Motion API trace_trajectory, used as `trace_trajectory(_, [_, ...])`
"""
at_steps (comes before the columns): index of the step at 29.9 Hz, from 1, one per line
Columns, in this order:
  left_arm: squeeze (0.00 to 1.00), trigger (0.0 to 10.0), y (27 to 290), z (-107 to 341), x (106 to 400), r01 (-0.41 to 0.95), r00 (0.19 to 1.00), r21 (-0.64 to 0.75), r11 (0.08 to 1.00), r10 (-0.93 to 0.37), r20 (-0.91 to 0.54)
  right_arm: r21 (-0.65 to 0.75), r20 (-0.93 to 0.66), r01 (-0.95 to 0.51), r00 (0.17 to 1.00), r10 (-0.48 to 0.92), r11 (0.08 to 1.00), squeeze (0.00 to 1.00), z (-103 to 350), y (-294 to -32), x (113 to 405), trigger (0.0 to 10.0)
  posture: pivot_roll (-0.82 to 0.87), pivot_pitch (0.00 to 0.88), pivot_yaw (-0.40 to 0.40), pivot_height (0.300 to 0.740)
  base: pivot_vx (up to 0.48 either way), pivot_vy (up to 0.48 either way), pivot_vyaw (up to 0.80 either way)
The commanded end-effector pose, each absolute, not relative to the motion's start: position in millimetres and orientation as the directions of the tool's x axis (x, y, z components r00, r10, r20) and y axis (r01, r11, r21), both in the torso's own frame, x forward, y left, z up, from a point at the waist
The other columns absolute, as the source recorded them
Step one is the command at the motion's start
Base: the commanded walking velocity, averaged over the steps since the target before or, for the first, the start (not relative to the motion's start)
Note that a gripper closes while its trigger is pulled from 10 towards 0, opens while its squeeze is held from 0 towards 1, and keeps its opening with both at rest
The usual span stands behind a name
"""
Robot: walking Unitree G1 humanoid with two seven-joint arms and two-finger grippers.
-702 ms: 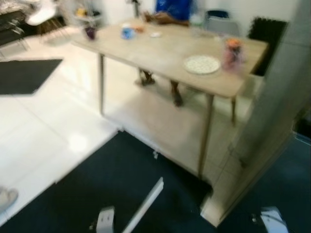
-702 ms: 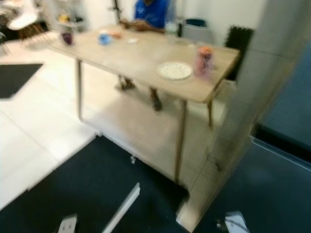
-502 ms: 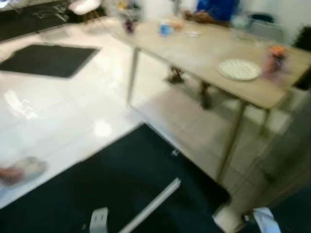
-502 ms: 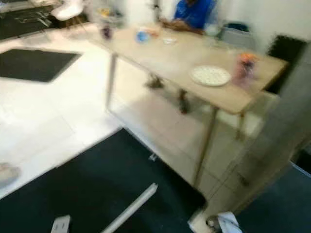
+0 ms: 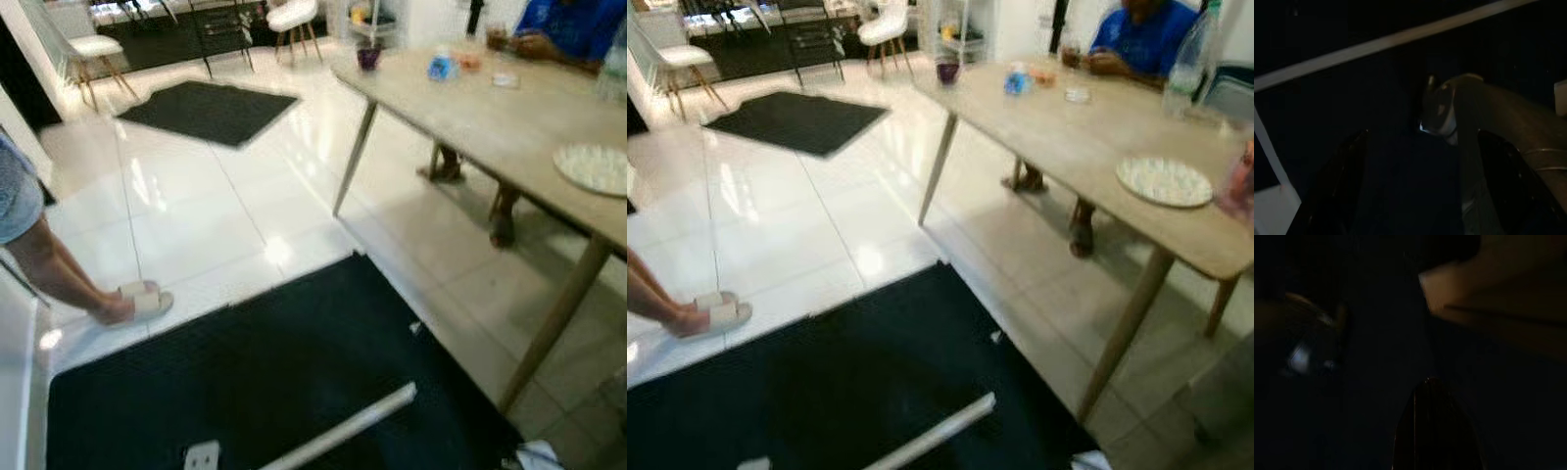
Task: Restocking fridge
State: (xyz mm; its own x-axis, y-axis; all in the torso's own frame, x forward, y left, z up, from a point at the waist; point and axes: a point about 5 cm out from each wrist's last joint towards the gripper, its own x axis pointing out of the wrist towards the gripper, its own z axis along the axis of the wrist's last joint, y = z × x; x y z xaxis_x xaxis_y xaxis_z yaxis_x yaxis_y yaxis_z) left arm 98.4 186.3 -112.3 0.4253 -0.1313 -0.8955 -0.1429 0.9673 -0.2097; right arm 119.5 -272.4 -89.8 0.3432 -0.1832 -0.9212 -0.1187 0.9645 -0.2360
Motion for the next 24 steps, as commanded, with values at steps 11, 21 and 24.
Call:
trace_trajectory(11, [0.0, 10.0, 181.6, -113.8, 95.5, -0.103, 0.402, -0.192, 0.976, -0.136, -0.906, -0.236, -0.925, -0.12, 0.332, -0.185, 0.964, 0.0, -91.6, -273.0, 112.5, 10.0, -0.02, 0.0, -0.005, 0.74, 0.145, 0.0, 0.0])
trace_trajectory(21, [0.0, 10.0, 182.3, -113.9, 95.3, -0.09, 0.392, -0.184, 0.979, -0.134, -0.91, -0.231, -0.928, -0.122, 0.325, -0.181, 0.965, 0.0, -92.4, -273.0, 109.6, 10.0, -0.02, 0.0, -0.005, 0.74, 0.293, 0.0, 0.0])
trace_trajectory(24, [0.0, 10.0, 182.4, -113.8, 95.8, -0.09, 0.392, -0.184, 0.979, -0.135, -0.91, -0.227, -0.929, -0.12, 0.326, -0.178, 0.966, 0.0, -92.4, -272.7, 109.9, 10.0, -0.02, 0.0, -0.005, 0.74, 0.323, 0.0, 0.0])
